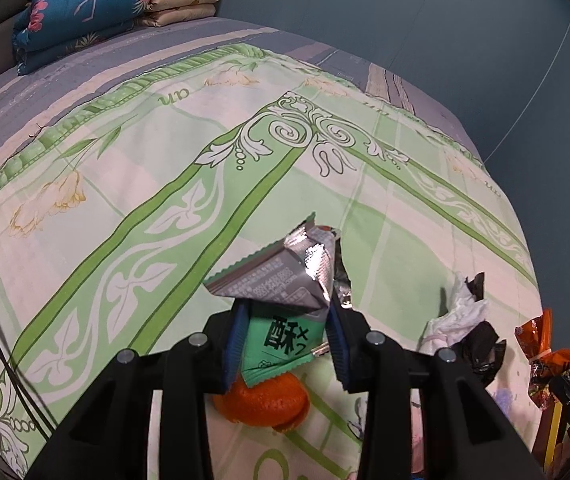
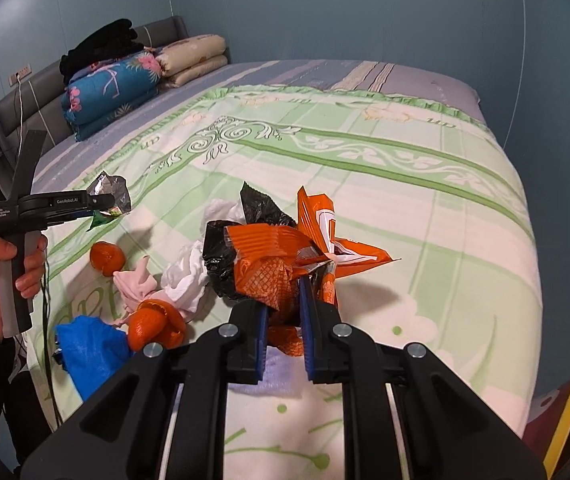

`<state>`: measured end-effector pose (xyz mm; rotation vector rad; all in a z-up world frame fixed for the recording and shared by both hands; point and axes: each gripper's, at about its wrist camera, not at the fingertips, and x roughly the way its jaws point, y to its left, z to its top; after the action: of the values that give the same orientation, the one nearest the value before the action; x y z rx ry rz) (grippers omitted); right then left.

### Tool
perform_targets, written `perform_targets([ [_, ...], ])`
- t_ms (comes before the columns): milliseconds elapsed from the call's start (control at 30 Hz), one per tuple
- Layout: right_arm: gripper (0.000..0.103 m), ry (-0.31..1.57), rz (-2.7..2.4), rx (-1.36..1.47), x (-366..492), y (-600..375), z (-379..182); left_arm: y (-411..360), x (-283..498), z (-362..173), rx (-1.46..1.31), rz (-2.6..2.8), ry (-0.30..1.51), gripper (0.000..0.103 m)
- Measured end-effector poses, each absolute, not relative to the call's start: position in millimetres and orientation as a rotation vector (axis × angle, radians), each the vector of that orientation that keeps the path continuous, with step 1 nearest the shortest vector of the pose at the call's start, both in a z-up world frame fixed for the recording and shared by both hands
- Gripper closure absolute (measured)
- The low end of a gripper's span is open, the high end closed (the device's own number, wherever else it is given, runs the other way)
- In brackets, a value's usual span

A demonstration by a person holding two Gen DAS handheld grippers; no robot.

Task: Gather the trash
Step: 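Carry the green wrapper and orange chip bag with both tools over the bin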

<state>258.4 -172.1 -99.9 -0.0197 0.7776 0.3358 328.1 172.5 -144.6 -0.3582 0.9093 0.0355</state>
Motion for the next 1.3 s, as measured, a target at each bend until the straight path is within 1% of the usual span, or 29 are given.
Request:
perform_targets([
  [333,0.09,0.728,0.335,0.029,222.7,-195.7,-74.9,163.1,306.9,-122.6,-0.359,0.026,0.881,0.069],
  [633,0.09,0.722,0.35,0.094,188.4,-216.5,-64.4,135.7,277.6,-110.2,-0.37,-0.041,0.866,0.069],
  [933,0.09,0.708,0.319,0.101,163.9,-248.5,-60.1,98.6,261.6,-96.2,-0.34,-0.106,0.868,0.069],
  [1300,0.09,0.667,0.219,0.124,128.9,-305.6,-49.2,26.2,259.6,-75.2,-0.27,-0.223,0.852,0.069],
])
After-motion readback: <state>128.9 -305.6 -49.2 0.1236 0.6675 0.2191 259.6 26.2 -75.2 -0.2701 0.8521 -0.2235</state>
